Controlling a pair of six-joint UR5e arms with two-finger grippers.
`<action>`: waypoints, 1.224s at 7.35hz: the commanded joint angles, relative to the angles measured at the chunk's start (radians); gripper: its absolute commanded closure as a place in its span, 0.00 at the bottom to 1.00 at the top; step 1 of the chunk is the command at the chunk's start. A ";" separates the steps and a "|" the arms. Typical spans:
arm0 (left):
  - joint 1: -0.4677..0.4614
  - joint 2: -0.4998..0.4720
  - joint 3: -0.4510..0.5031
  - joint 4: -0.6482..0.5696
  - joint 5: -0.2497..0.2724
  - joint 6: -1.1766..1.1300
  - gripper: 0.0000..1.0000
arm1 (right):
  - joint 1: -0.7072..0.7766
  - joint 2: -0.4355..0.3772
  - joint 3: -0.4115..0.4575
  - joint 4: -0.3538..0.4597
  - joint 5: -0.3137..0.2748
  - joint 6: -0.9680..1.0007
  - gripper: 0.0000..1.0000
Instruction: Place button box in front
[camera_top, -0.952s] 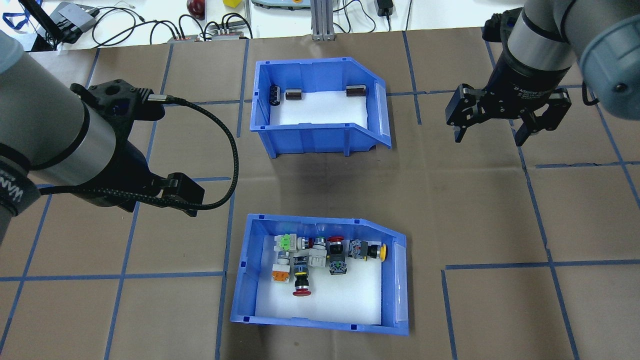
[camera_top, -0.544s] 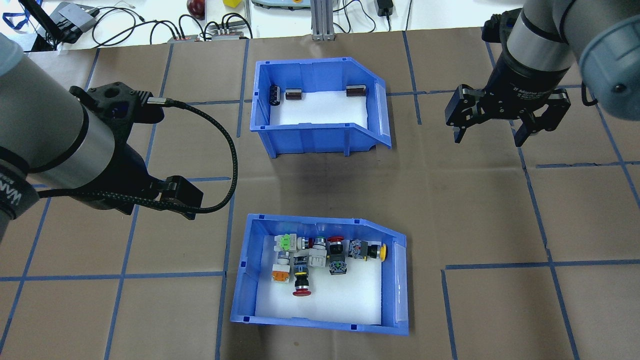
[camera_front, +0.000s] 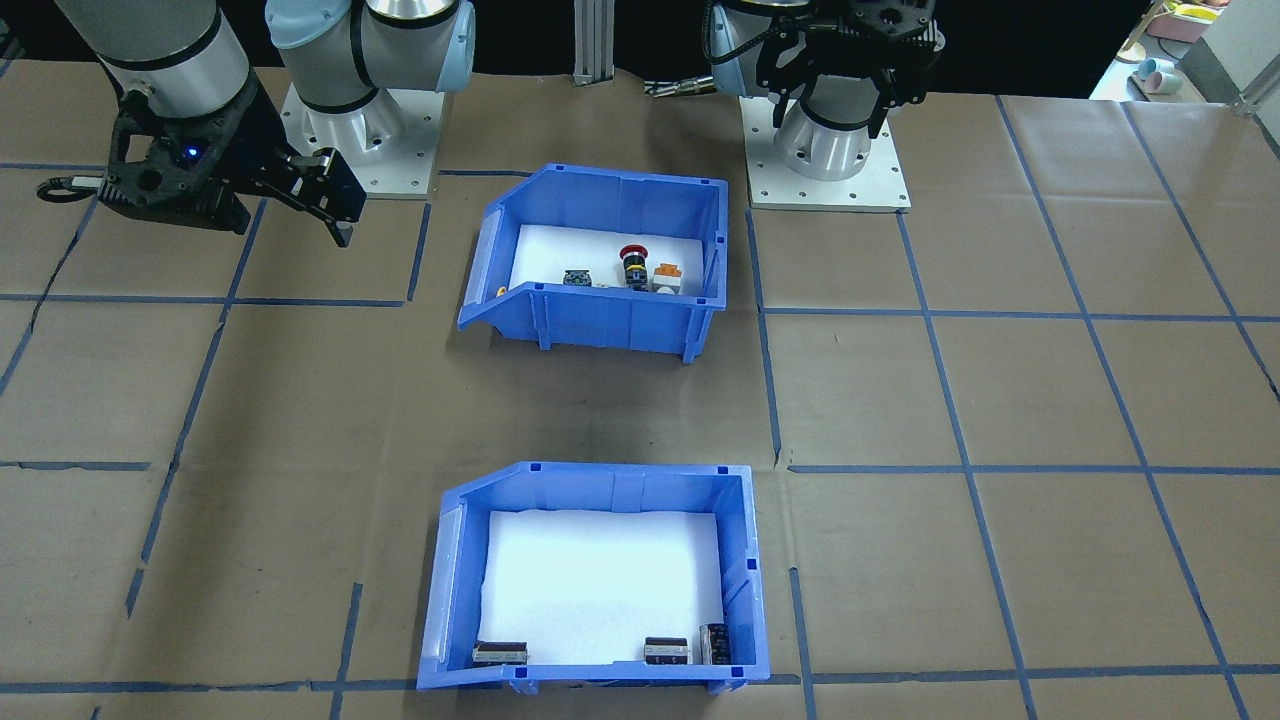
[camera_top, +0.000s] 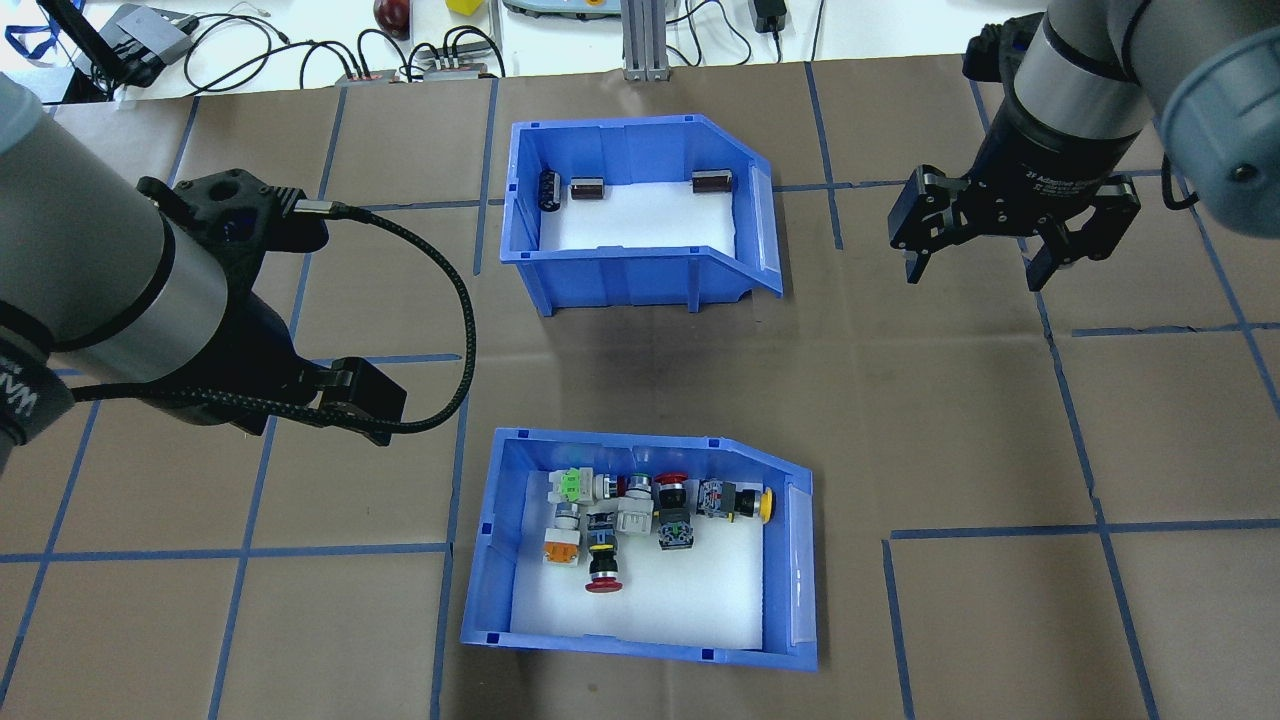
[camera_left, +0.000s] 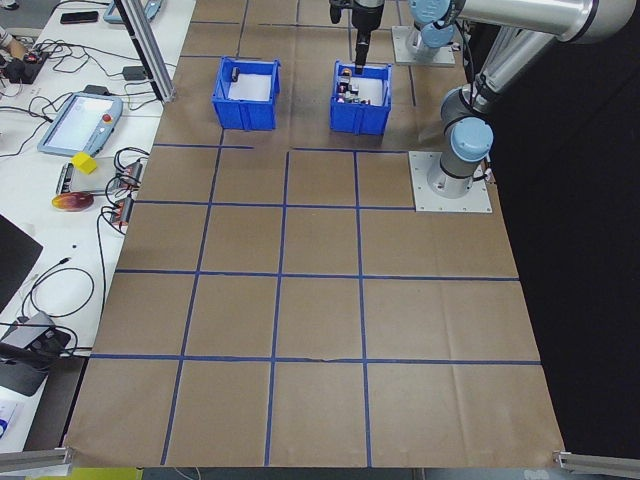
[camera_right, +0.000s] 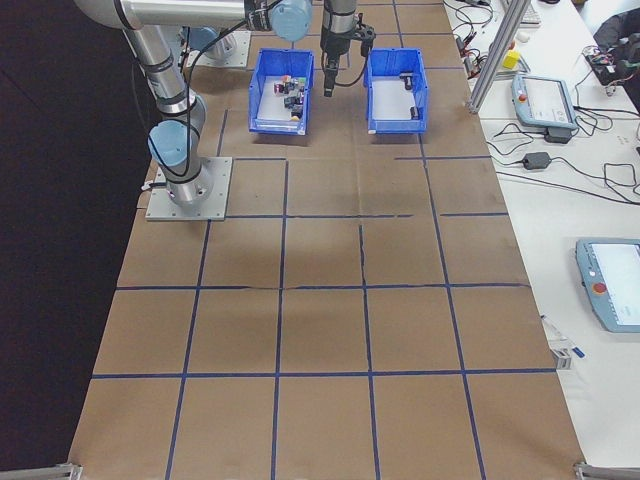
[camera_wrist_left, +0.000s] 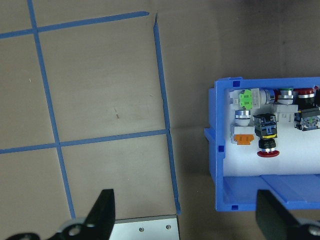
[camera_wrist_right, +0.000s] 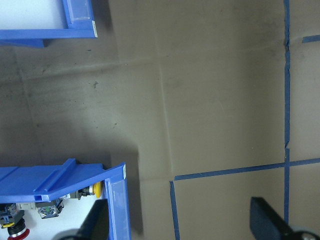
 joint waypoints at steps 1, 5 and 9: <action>0.006 -0.016 -0.003 0.006 0.007 0.009 0.01 | 0.006 0.013 -0.007 -0.006 0.008 -0.241 0.00; 0.008 -0.013 -0.032 0.008 -0.002 -0.445 0.01 | 0.064 0.236 -0.204 -0.020 0.020 -0.619 0.00; -0.009 0.101 -0.252 0.026 -0.108 -1.178 0.01 | 0.227 0.390 -0.320 -0.076 -0.002 -1.093 0.00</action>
